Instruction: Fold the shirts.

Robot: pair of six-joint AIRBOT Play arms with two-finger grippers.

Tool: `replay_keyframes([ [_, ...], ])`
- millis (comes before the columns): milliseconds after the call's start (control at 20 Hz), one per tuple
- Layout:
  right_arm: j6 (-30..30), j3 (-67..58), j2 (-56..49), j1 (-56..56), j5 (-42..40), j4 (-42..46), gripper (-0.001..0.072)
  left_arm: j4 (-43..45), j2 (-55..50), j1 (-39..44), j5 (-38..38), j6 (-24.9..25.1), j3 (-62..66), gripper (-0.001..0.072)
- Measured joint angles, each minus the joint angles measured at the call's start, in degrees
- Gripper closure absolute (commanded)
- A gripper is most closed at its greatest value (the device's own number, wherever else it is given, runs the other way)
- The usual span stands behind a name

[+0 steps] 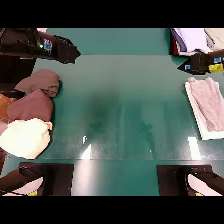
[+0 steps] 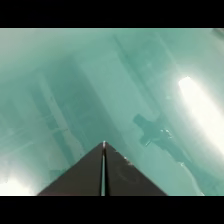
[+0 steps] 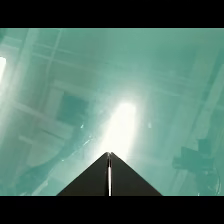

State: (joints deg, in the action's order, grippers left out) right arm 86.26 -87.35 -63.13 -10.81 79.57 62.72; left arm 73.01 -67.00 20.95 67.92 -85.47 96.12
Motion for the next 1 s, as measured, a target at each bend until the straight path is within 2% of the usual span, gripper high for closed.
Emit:
replay_keyframes([
  [700, -0.02, 0.0, 0.0, 0.0, 0.11, -0.04, 0.0695, -0.17, 0.0, 0.0, -0.22, 0.0, 0.0, 0.0683],
  [750, -0.02, 0.0, 0.0, 0.0, 0.11, -0.04, 0.0695, -0.11, 0.0, 0.0, -0.94, 0.26, 0.0, 0.0659],
  [850, -0.02, 0.0, 0.0, 0.0, 0.11, -0.04, 0.0695, 2.47, 0.0, -0.02, -2.91, 0.94, 0.0, 0.0113],
  [1000, -0.02, 0.0, 0.0, 0.0, 0.11, -0.04, 0.0695, 14.58, -1.03, -0.72, -5.31, -1.33, -0.39, 0.0092],
])
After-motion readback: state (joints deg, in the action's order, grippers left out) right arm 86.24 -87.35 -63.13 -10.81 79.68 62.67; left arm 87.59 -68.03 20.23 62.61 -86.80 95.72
